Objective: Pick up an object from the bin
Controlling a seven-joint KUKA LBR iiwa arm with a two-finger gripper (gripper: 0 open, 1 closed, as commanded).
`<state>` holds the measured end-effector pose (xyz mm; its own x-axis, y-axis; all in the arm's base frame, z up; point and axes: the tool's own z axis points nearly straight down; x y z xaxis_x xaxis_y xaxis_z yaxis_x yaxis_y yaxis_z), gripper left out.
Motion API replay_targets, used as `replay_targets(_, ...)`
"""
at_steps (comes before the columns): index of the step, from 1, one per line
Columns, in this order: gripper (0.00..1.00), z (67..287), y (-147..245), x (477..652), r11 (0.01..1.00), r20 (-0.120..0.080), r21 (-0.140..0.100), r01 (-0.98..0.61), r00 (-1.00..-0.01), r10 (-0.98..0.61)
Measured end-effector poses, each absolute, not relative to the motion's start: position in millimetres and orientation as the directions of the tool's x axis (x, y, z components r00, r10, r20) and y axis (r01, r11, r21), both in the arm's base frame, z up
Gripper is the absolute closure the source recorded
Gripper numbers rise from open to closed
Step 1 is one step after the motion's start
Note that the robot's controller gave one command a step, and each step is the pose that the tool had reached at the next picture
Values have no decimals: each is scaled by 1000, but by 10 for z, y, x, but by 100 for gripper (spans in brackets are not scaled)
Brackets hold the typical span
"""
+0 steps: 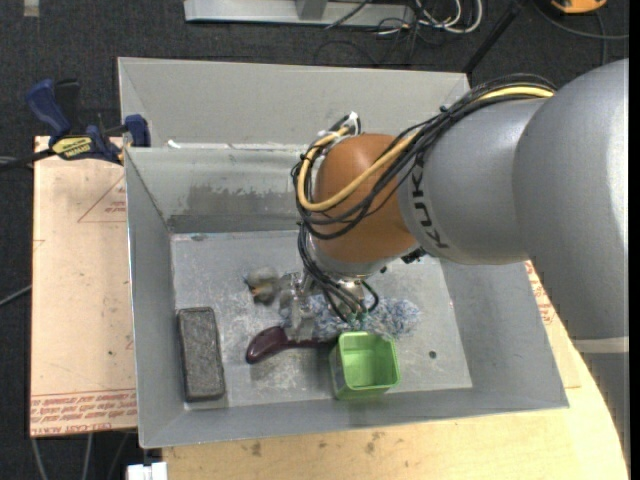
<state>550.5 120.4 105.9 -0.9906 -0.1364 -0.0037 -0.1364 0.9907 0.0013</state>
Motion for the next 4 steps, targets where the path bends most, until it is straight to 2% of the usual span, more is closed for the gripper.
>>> replay_targets(1,100,1058,1204,5505,991,-4,1,-137,-991,-137)
replay_targets(2,100,1962,1421,5620,986,-3,1,-167,-986,-167)
replay_targets(3,100,1962,1420,5621,986,-3,1,-167,-986,-167)
replay_targets(4,100,2385,1448,5639,985,5,0,-174,-985,-174)
